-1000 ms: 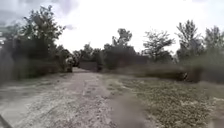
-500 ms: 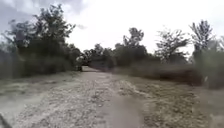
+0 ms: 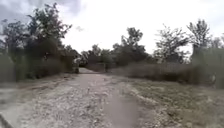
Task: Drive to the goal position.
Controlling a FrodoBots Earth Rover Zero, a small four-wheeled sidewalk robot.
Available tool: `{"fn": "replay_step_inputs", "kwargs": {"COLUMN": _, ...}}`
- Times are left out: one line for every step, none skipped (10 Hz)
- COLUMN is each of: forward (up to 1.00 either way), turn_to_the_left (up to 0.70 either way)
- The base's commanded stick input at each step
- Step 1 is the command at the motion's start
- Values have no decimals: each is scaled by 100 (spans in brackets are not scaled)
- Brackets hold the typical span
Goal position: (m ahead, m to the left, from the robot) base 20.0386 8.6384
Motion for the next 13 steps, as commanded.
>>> {"fn": "replay_step_inputs", "kwargs": {"forward": 70, "turn_to_the_left": 0}}
{"fn": "replay_step_inputs", "kwargs": {"forward": 70, "turn_to_the_left": 0}}
{"fn": "replay_step_inputs", "kwargs": {"forward": 70, "turn_to_the_left": 0}}
{"fn": "replay_step_inputs", "kwargs": {"forward": 70, "turn_to_the_left": 0}}
{"fn": "replay_step_inputs", "kwargs": {"forward": 70, "turn_to_the_left": 0}}
{"fn": "replay_step_inputs", "kwargs": {"forward": 70, "turn_to_the_left": 17}}
{"fn": "replay_step_inputs", "kwargs": {"forward": 70, "turn_to_the_left": 35}}
{"fn": "replay_step_inputs", "kwargs": {"forward": 70, "turn_to_the_left": 33}}
{"fn": "replay_step_inputs", "kwargs": {"forward": 70, "turn_to_the_left": 6}}
{"fn": "replay_step_inputs", "kwargs": {"forward": 70, "turn_to_the_left": 0}}
{"fn": "replay_step_inputs", "kwargs": {"forward": 70, "turn_to_the_left": 0}}
{"fn": "replay_step_inputs", "kwargs": {"forward": 70, "turn_to_the_left": 0}}
{"fn": "replay_step_inputs", "kwargs": {"forward": 70, "turn_to_the_left": 0}}
